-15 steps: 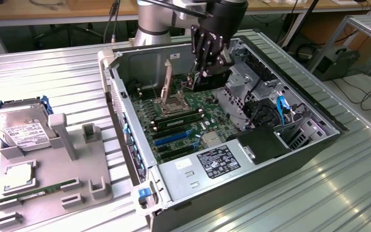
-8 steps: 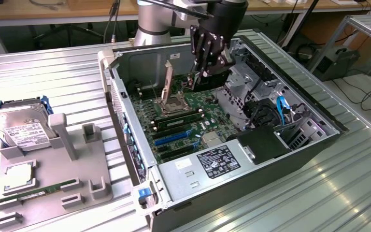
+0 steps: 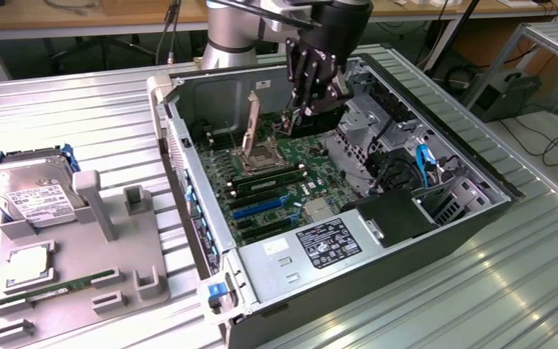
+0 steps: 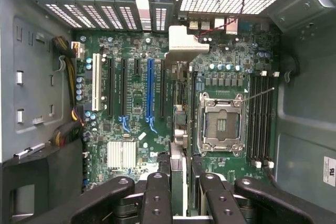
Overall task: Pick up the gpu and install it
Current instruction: 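Insert the gpu into the slot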
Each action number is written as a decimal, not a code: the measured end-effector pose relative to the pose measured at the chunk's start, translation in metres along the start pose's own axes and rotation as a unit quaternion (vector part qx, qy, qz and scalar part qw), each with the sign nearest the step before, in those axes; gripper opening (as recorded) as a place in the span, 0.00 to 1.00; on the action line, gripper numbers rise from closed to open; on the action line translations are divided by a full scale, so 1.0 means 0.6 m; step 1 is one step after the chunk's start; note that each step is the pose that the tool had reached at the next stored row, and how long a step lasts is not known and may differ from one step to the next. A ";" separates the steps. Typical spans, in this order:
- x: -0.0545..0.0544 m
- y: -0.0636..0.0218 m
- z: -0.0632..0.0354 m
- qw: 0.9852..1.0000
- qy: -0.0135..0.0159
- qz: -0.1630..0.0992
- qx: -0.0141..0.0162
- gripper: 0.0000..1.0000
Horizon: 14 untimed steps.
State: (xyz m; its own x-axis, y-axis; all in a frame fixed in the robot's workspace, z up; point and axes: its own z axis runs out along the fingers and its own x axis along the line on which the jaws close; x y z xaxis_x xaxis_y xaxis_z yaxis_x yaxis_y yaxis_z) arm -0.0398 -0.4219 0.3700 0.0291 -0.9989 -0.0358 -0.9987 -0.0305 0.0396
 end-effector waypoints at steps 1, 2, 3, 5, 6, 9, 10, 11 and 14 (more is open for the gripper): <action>0.000 0.000 0.001 1.000 -0.001 0.000 0.000 0.26; 0.000 0.000 0.002 1.000 -0.001 0.000 0.000 0.26; 0.000 0.000 0.003 1.000 -0.002 0.000 0.000 0.26; 0.001 0.000 0.005 1.000 -0.002 0.000 0.000 0.26; 0.001 0.000 0.006 1.000 -0.002 0.000 0.000 0.26; 0.001 0.001 0.010 1.000 -0.004 0.000 0.000 0.26; 0.002 0.001 0.011 1.000 -0.004 0.000 0.000 0.26; 0.002 0.001 0.012 1.000 -0.005 0.000 0.000 0.26; 0.003 0.001 0.015 1.000 -0.005 0.000 0.000 0.26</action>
State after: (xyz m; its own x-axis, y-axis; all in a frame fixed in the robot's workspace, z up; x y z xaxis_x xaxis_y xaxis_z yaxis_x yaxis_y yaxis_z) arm -0.0408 -0.4234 0.3611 0.0291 -0.9985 -0.0466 -0.9987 -0.0310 0.0393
